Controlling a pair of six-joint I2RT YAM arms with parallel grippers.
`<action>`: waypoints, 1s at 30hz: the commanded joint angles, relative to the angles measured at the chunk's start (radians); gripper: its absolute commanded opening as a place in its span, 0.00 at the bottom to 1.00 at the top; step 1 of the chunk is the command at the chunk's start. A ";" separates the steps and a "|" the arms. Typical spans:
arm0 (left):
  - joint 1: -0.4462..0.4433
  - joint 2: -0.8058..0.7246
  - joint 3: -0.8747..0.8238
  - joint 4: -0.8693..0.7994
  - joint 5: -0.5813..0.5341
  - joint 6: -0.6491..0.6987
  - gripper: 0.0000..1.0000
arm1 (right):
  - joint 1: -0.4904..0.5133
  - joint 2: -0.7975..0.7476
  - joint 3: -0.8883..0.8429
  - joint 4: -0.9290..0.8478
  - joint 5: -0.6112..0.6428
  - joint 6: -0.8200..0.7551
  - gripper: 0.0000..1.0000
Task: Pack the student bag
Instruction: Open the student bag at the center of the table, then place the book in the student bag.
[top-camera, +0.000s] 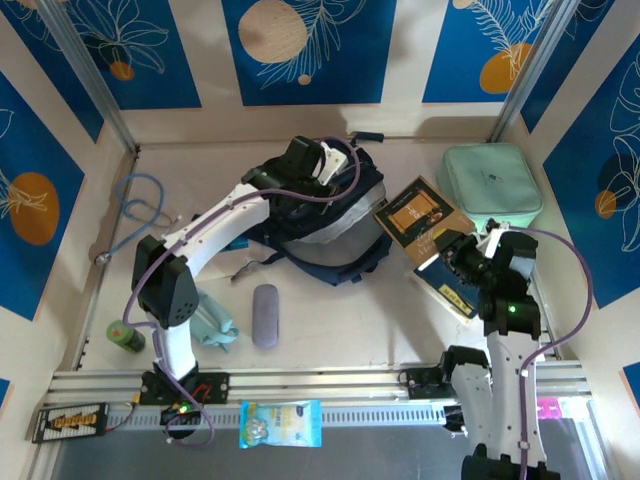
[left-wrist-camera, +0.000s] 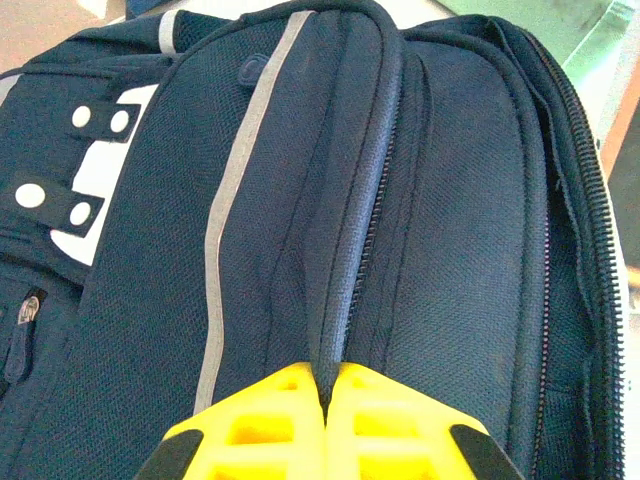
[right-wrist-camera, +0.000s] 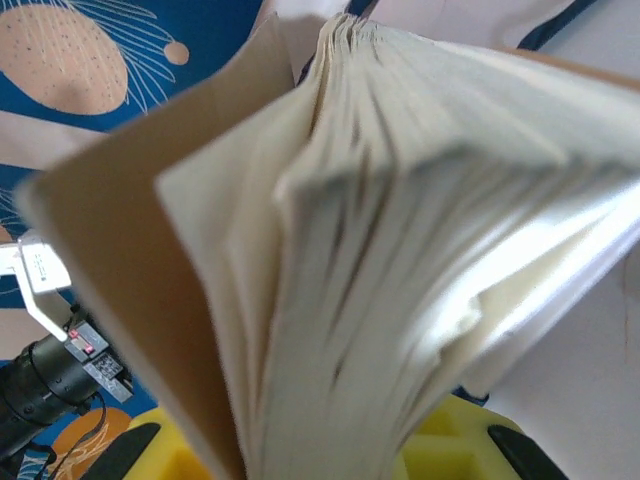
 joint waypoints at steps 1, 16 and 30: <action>0.013 -0.072 0.018 0.124 -0.003 -0.109 0.00 | 0.023 0.020 -0.029 0.090 -0.078 0.034 0.12; 0.019 -0.036 0.078 0.150 0.142 -0.178 0.00 | 0.300 0.252 -0.058 0.441 0.012 0.185 0.12; 0.059 -0.019 0.133 0.121 0.230 -0.228 0.00 | 0.469 0.763 0.098 0.899 0.119 0.236 0.12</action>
